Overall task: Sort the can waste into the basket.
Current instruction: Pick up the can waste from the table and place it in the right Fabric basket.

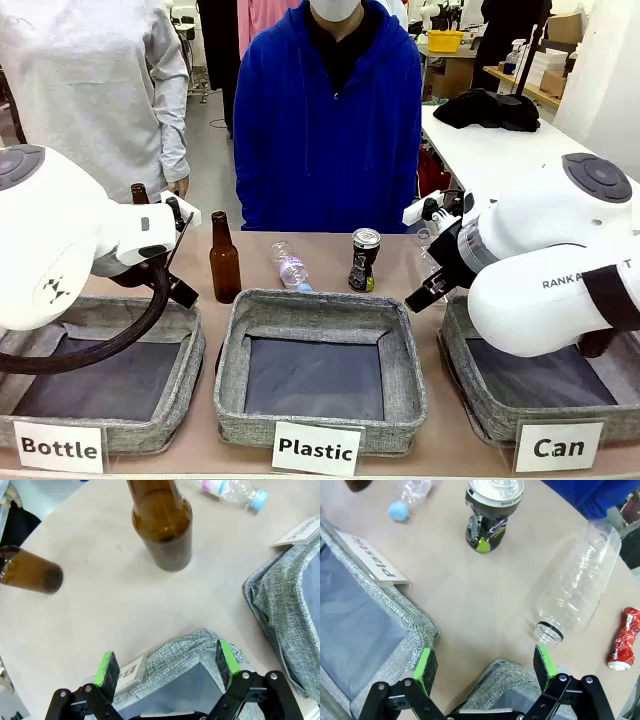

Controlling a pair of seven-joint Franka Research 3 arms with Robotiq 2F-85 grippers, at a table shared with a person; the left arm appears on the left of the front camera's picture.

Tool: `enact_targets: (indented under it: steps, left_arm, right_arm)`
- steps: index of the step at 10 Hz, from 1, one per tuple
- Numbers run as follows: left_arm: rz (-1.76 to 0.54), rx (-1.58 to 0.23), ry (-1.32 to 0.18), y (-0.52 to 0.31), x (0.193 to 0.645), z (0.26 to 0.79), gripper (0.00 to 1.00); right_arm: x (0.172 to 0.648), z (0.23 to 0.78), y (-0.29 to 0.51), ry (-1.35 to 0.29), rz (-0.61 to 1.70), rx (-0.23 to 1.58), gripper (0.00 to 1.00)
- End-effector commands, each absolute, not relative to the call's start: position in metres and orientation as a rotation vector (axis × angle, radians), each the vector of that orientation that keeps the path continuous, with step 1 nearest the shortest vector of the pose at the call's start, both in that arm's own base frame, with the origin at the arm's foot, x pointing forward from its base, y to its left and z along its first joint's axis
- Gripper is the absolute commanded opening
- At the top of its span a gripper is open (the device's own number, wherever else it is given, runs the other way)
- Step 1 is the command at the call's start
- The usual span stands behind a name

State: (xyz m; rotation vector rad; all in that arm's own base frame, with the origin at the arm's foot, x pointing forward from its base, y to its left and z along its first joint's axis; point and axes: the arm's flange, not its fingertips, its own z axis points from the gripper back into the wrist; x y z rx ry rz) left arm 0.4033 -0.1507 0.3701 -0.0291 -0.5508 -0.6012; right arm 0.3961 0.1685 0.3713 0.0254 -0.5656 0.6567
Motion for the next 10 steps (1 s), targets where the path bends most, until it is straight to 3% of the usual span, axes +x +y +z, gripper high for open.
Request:
enact_targets:
  steps: [1, 10]
  left_arm:
    - [-0.601, -0.029, -0.551, -0.1507, 0.4033, 0.3702, 1.00]
    - [-0.601, -0.029, -0.551, -0.1507, 0.4033, 0.3702, 1.00]
  right_arm:
    - [0.3961, 0.3714, 0.1685, -0.566, 0.657, 0.025, 1.00]
    - [0.3961, 0.3714, 0.1685, -0.566, 0.657, 0.025, 1.00]
